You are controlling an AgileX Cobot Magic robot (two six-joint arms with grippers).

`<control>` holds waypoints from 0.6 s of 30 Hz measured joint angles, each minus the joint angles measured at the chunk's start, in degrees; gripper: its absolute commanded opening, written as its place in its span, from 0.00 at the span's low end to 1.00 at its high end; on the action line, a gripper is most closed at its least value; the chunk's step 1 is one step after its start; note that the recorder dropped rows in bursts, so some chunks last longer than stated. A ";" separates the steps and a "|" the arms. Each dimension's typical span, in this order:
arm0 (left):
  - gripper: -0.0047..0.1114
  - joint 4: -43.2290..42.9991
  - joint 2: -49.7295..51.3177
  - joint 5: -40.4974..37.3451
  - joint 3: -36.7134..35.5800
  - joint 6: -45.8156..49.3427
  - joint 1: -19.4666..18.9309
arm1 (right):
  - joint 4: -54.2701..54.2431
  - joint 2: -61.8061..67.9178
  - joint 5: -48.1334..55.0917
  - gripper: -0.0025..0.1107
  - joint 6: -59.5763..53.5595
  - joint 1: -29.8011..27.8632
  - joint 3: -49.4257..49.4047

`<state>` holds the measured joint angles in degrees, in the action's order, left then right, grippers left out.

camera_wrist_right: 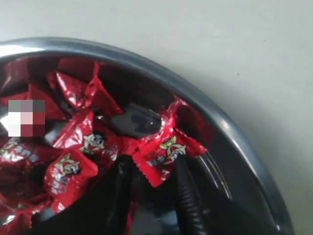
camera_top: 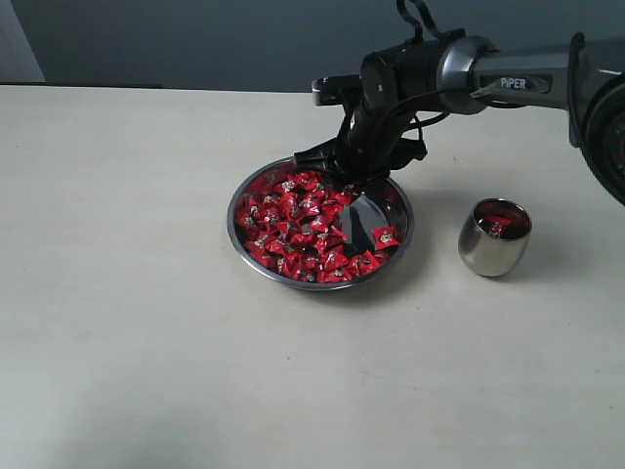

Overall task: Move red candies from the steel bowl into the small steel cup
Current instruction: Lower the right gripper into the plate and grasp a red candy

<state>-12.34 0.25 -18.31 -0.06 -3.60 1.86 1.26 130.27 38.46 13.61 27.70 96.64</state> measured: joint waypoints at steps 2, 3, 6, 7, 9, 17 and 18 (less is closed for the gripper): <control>0.04 0.00 0.00 0.00 0.00 0.00 0.00 | -0.22 0.00 -0.86 0.29 0.09 0.00 0.00; 0.04 0.00 0.00 0.00 0.00 0.00 0.00 | -0.22 0.00 -1.23 0.29 0.09 0.00 0.00; 0.04 0.00 0.00 0.00 0.00 0.00 0.00 | -0.22 0.35 -2.03 0.29 0.09 0.00 0.00; 0.04 0.00 0.00 0.00 0.00 0.00 0.00 | -0.34 0.51 -2.15 0.29 0.09 0.00 0.00; 0.04 0.00 0.00 0.00 0.00 0.00 0.00 | -0.43 0.90 -2.27 0.29 0.09 0.00 0.00; 0.04 0.00 0.00 0.00 0.00 0.00 0.00 | -0.43 1.49 -1.99 0.24 0.09 0.00 0.00; 0.04 0.00 0.00 0.00 0.00 0.00 0.00 | -0.43 1.49 -1.99 0.20 0.09 0.00 0.00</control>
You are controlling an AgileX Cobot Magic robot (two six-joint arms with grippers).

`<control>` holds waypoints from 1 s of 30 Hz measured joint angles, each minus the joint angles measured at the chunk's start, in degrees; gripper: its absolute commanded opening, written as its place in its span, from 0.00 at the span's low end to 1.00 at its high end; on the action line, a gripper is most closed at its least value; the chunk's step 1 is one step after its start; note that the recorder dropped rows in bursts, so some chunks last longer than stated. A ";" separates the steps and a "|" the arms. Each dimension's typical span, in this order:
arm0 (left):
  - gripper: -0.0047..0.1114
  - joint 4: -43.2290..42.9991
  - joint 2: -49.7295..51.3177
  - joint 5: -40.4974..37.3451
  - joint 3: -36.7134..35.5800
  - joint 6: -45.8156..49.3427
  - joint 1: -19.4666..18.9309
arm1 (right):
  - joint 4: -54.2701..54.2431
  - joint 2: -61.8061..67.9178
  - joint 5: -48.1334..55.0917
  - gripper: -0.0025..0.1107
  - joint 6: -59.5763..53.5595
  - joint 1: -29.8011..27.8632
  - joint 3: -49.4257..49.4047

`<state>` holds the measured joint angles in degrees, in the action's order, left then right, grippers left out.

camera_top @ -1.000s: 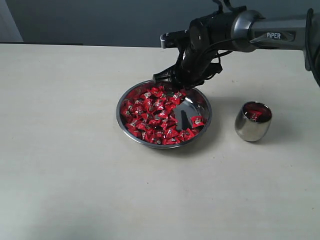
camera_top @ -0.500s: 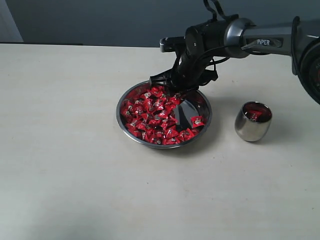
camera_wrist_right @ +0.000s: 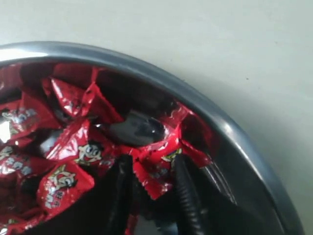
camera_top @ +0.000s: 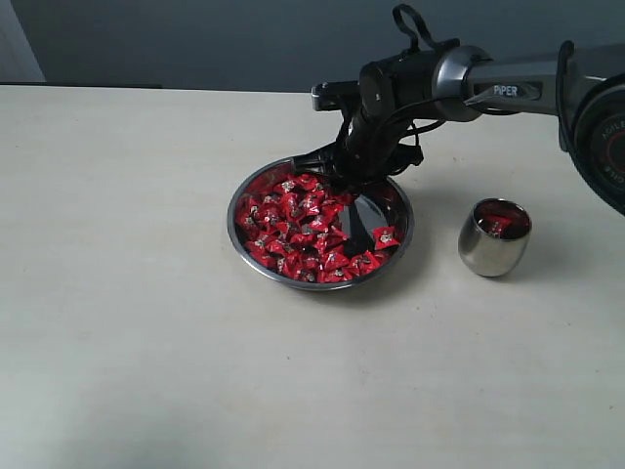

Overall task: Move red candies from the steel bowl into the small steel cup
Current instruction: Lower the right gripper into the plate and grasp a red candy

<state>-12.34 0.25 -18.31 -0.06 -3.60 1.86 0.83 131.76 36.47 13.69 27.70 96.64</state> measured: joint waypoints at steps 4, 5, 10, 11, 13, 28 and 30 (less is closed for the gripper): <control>0.04 0.00 0.00 0.00 0.00 0.00 0.00 | 0.00 0.00 0.12 0.06 0.00 0.00 0.00; 0.04 0.00 0.00 0.00 0.00 0.00 0.00 | 0.00 0.00 0.12 0.05 0.00 0.00 0.00; 0.04 0.00 0.00 0.00 0.00 0.00 0.00 | 0.00 0.00 0.86 0.05 0.00 0.00 0.00; 0.04 0.00 0.00 0.00 0.00 0.00 0.00 | 0.00 0.00 1.24 0.04 0.00 0.00 0.00; 0.04 0.00 0.00 0.00 0.00 0.00 0.00 | 0.00 0.00 1.93 0.02 0.00 0.00 0.00; 0.04 0.00 0.00 0.00 0.00 0.00 0.00 | -1.42 -3.83 6.52 0.15 -7.68 0.00 0.00; 0.04 0.00 0.00 0.00 0.00 0.00 0.00 | -5.35 -4.78 8.00 0.28 -12.93 0.00 0.10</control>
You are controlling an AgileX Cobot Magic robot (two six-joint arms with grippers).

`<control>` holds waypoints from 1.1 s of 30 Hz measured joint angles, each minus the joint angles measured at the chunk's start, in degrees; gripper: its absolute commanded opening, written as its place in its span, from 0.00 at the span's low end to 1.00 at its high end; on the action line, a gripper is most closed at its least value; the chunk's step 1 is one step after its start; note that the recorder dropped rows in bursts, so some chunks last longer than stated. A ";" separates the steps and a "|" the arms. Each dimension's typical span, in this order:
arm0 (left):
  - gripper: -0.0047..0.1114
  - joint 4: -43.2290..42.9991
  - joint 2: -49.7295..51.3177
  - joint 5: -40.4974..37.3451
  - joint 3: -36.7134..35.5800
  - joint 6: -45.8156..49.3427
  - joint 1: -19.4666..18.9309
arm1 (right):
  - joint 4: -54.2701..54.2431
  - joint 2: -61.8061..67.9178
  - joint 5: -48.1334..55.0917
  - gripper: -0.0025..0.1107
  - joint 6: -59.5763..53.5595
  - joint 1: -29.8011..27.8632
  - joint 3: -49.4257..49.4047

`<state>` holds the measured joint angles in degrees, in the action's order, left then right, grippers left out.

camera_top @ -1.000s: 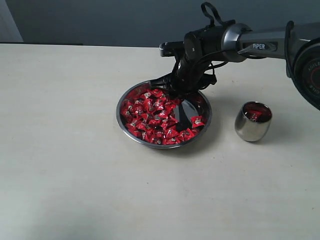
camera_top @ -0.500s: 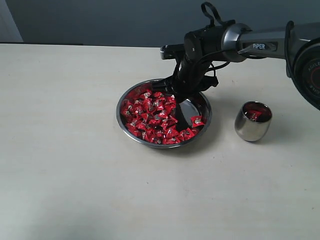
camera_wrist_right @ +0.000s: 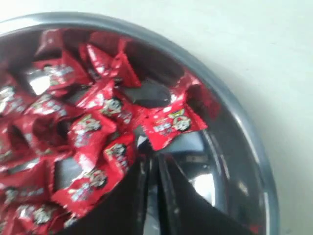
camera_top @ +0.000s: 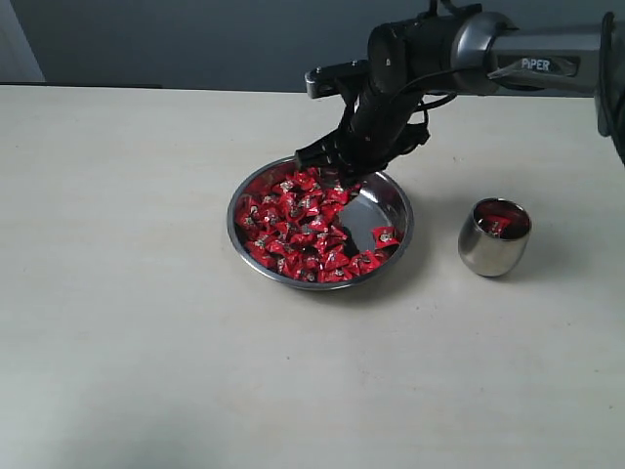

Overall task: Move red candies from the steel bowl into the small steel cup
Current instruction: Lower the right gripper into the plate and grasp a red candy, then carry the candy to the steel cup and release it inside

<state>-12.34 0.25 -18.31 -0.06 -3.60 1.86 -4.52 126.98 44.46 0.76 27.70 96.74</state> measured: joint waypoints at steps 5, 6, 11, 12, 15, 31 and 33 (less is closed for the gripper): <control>0.04 0.00 0.00 0.00 0.00 0.00 0.00 | -7.84 0.03 2.99 0.42 -7.56 -0.09 0.00; 0.04 0.00 0.00 0.00 0.00 0.00 0.00 | -8.47 0.29 2.99 0.41 -7.70 -0.09 0.00; 0.04 0.00 0.00 0.00 0.00 0.00 0.00 | -8.72 2.01 2.25 0.36 -6.94 -0.09 0.00; 0.04 0.00 0.00 0.00 0.00 0.00 0.00 | -8.72 2.13 1.58 0.36 -6.62 -0.09 0.00; 0.04 0.00 0.00 0.00 0.00 0.00 0.00 | -8.72 2.35 1.15 0.36 -6.18 -0.09 0.00; 0.04 0.00 0.00 0.00 0.00 0.00 0.00 | -9.14 3.72 1.96 0.02 -6.08 -0.09 0.00; 0.04 0.00 0.00 0.00 0.00 0.00 0.00 | -9.14 3.72 1.84 0.02 -6.08 -0.09 0.00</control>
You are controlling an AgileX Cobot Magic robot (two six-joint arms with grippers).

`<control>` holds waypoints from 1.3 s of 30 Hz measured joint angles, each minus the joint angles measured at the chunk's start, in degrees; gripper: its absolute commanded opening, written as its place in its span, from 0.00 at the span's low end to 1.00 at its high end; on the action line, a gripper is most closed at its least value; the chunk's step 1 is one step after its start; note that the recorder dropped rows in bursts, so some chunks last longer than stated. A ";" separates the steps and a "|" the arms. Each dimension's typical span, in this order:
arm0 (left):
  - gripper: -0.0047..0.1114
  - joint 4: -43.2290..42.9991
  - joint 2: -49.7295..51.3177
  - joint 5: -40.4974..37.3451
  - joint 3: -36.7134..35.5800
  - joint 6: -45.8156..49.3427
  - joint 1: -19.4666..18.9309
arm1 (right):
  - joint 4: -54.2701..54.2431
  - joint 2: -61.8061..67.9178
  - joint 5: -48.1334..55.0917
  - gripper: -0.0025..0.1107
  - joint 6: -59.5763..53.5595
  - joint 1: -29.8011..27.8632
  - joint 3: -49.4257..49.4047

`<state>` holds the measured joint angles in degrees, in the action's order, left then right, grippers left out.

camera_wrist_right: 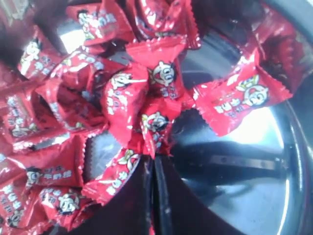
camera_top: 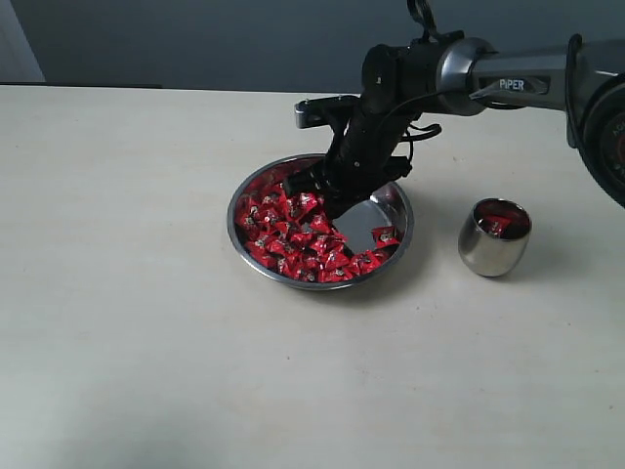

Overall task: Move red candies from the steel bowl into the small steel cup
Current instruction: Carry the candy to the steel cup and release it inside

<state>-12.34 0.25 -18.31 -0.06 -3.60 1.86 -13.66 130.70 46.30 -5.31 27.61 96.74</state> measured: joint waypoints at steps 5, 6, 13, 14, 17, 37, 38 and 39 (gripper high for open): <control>0.04 0.00 0.00 0.00 0.00 0.00 0.00 | 0.11 -1.45 -0.94 0.02 -0.46 0.00 0.00; 0.04 0.00 0.00 0.00 0.00 0.00 0.00 | 0.11 -2.19 -1.05 0.02 -0.91 0.00 0.00; 0.04 0.00 0.00 0.00 0.00 0.00 0.00 | 0.97 -9.02 0.71 0.02 -2.36 0.00 -0.84; 0.04 0.00 0.00 0.00 0.00 0.00 0.00 | 0.97 -10.02 0.71 0.02 -2.36 0.00 -1.63; 0.04 0.00 0.00 0.00 0.00 0.00 0.00 | 2.53 -14.15 0.69 0.02 -2.48 0.00 -5.14; 0.04 0.00 0.00 0.00 0.00 0.00 0.00 | 33.94 -40.37 -5.76 0.02 23.86 -7.32 -40.40; 0.04 0.00 0.00 0.00 0.00 0.00 0.00 | 33.51 -40.37 -6.12 0.02 23.25 -8.11 -40.65; 0.04 0.00 0.00 0.00 0.00 0.00 0.00 | 32.66 -40.41 -6.59 0.02 22.63 -8.73 -40.78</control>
<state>-12.34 0.25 -18.31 -0.06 -3.60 1.86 19.00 90.29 39.71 17.31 18.88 55.96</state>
